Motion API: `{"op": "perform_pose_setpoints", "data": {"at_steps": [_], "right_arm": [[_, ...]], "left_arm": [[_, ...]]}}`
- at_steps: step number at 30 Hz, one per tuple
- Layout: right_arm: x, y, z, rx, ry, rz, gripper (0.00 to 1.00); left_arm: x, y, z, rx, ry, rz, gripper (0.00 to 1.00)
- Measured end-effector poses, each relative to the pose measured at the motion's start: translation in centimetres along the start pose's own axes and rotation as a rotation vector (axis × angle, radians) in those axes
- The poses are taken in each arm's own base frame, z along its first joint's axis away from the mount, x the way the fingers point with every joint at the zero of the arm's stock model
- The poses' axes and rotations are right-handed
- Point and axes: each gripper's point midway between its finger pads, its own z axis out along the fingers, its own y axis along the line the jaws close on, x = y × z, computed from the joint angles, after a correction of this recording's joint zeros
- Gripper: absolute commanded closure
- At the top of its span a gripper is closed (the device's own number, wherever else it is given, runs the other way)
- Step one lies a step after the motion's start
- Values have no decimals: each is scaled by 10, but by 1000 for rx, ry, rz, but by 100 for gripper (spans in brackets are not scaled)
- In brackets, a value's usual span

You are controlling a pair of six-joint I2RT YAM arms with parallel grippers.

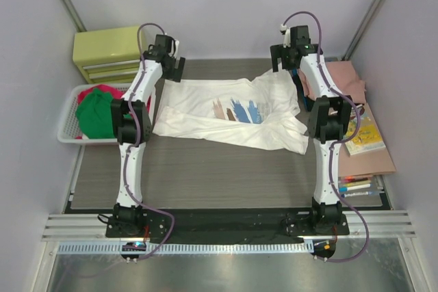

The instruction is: Fold and stack the t-shirts

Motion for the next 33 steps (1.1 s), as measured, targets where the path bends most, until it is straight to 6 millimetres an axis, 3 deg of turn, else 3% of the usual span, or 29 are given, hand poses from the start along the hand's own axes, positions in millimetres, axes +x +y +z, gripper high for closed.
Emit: {"op": "perform_pose_setpoints", "data": {"at_steps": [6, 15, 19, 24, 28, 33], "right_arm": [[4, 2, 29, 11, -31, 23, 3], [49, 23, 76, -41, 50, 37, 7], [50, 27, 82, -45, 45, 41, 7], [38, 29, 87, -40, -20, 46, 8], [44, 31, 93, -32, -28, 42, 10], [44, 31, 92, -10, -43, 39, 4]], "left_arm": [[12, -6, 11, 21, 10, 10, 1], [5, -13, 31, 31, -22, 23, 1], [15, -17, 46, 34, 2, 29, 1], [23, -18, 58, 28, 18, 31, 1], [16, -16, 59, 14, -9, 25, 1], [10, -15, 61, 5, -35, 20, 1]]}}
